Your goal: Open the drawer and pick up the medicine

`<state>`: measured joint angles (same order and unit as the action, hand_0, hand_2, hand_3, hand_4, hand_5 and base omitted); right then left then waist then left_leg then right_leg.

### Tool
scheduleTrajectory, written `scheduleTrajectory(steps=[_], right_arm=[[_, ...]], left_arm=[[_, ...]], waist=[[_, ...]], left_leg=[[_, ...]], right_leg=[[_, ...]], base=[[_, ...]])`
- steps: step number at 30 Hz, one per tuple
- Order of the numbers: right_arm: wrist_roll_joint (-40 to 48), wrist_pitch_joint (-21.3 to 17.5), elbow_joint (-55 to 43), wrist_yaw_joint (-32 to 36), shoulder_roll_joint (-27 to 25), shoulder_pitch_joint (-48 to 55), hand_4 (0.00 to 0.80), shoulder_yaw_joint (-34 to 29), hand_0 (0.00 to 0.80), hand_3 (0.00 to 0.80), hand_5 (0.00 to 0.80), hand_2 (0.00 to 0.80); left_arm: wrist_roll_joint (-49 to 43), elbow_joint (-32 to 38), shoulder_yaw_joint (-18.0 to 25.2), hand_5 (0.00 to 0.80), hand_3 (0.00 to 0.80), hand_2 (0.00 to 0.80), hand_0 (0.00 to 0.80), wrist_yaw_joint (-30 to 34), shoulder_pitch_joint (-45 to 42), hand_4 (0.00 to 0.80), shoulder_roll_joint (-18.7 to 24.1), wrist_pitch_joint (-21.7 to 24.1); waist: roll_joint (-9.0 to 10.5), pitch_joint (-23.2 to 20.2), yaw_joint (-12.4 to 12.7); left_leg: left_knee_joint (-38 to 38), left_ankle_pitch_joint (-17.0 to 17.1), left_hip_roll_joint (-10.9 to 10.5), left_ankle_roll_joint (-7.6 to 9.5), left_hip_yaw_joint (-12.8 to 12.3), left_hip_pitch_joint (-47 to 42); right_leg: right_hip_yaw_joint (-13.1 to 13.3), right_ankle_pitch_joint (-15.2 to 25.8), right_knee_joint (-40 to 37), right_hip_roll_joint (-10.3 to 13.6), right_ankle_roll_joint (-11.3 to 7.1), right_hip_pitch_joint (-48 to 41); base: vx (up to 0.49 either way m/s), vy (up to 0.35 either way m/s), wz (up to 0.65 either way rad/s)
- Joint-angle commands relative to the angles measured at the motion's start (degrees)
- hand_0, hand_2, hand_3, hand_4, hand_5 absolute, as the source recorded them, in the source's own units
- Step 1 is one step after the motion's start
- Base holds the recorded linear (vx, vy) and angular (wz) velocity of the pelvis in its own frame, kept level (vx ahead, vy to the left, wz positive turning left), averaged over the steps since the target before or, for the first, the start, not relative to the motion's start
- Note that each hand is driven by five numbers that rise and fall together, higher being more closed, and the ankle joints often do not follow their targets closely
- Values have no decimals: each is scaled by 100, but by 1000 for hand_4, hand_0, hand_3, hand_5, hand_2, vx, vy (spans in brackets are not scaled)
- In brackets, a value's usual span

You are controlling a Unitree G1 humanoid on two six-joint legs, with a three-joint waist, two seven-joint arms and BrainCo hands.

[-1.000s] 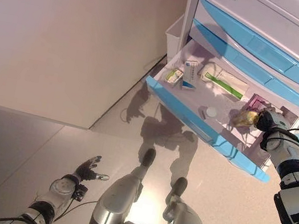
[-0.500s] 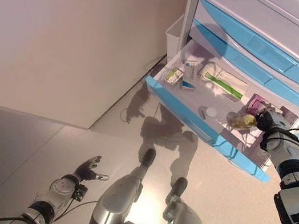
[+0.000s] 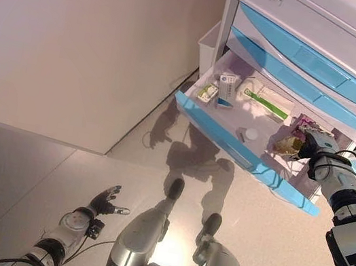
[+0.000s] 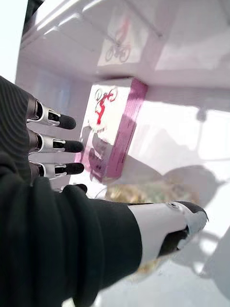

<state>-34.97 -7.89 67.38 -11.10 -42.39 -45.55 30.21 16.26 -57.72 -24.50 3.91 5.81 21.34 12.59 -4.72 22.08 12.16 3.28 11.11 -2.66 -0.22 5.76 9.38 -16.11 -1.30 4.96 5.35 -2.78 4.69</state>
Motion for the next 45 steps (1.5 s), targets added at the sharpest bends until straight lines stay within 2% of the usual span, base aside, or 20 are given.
scheduleTrajectory(steps=[1,12,19,27,39,45], right_arm=[[44,-130,-426,-359,-466,-98,0,429,0,0,0,0],[118,-138,-679,-296,-431,-184,0,470,0,0,0,0],[232,207,-585,223,-381,-192,0,559,0,0,0,0],[315,288,-308,430,-298,-189,0,537,0,0,0,0],[287,255,-271,352,-272,-183,0,468,0,0,0,0],[346,129,-276,-111,-246,-189,0,393,0,0,0,0]], left_arm=[[83,-92,-98,0,0,0,0,22,52,0,122,63],[100,-115,-65,0,0,0,0,23,42,0,105,114],[101,-123,-61,0,0,0,0,17,66,0,111,106],[71,-140,-82,0,0,0,0,30,120,0,103,94],[81,-132,-101,0,0,0,0,14,145,0,83,59],[96,-164,-134,0,0,0,0,11,139,0,59,83]], waist=[[329,-150,40],[317,-122,48],[319,-104,72],[307,-97,103],[299,-95,90],[284,-104,77]], left_leg=[[-723,-1204,-43,95,-409,-36],[-759,-1201,-54,102,-389,15],[-767,-1201,-58,107,-383,37],[-801,-1202,-73,113,-359,60],[-800,-1196,-74,115,-360,55],[-809,-1198,-79,122,-354,54]], right_leg=[[130,174,127,288,-196,443],[125,167,174,311,-197,489],[109,160,184,332,-192,501],[83,155,200,350,-178,499],[89,168,202,349,-176,508],[94,171,214,343,-174,515]], base=[[0,0,0],[0,0,0],[0,0,0],[0,0,0],[0,0,0],[0,0,0]])
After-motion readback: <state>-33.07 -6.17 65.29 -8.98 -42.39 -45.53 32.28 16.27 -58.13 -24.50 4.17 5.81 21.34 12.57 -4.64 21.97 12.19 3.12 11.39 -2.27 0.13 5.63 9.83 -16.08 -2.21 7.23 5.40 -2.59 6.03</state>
